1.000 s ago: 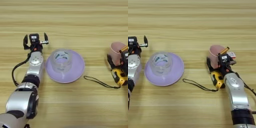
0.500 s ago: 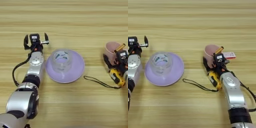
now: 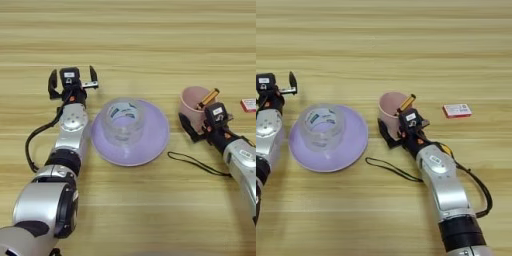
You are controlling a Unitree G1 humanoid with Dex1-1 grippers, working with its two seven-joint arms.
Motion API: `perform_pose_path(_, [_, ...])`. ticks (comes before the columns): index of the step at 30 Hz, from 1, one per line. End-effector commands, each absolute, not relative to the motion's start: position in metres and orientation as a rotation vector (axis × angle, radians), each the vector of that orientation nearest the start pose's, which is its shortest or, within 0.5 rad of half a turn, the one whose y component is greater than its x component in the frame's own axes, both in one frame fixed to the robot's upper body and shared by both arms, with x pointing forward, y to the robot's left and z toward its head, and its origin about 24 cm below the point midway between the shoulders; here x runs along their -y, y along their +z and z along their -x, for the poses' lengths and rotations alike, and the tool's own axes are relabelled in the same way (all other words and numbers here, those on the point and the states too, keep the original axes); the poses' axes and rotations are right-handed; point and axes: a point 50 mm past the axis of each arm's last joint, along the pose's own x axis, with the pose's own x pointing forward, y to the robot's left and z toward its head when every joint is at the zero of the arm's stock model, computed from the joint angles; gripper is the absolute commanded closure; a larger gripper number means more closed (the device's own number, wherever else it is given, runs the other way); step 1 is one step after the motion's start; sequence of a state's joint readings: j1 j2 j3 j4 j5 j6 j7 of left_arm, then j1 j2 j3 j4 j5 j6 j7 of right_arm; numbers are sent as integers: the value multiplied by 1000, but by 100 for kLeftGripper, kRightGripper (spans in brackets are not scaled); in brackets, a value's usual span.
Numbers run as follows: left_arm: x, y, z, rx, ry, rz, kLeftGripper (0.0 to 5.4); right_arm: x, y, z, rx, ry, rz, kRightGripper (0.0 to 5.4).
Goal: Move the objects on the table
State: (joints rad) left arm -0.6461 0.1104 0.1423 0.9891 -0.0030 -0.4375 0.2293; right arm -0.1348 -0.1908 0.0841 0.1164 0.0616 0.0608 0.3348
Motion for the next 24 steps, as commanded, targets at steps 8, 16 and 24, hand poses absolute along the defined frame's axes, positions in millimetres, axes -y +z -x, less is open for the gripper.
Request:
perform_pose_path(8, [-173,51,-355,79,233,-52,0,139,30,-270,-144,452,136,62])
perform_pose_path(16, [-172,51,-355,79,233,-51,0,146,37,-266,-108,434,164,3])
perform_pose_path(24, [-171,52,-355,80,232,-52,0,156,47,-246,-72,406,184,3])
